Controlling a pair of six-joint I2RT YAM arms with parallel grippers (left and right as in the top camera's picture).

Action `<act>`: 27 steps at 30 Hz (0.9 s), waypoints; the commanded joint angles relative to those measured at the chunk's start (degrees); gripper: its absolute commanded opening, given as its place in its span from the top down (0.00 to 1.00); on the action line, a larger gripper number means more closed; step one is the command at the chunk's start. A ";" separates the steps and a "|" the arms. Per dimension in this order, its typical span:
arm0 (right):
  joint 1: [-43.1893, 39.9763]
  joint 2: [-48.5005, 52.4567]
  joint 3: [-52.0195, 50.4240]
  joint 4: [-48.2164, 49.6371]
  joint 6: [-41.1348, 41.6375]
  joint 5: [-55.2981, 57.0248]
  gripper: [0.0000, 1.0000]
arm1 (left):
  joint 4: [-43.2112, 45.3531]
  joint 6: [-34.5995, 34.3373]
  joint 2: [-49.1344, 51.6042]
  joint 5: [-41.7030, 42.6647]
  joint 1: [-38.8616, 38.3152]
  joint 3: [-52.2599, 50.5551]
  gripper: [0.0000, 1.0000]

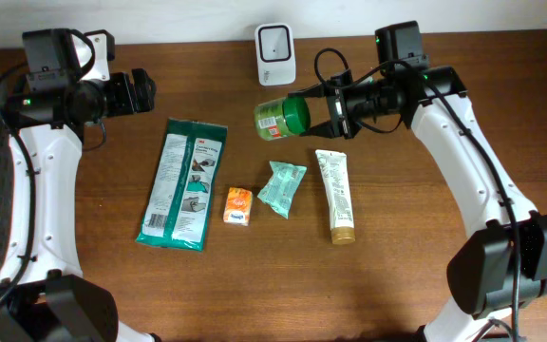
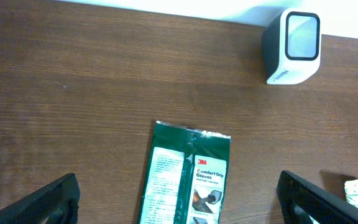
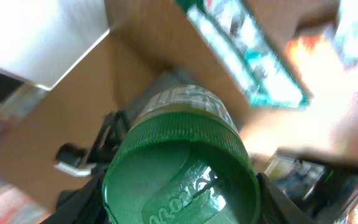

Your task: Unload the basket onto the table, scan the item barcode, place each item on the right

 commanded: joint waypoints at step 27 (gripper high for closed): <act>12.26 17.29 0.96 66.05 -67.98 59.91 0.71 | 0.09 0.26 -0.57 0.63 0.00 1.18 0.01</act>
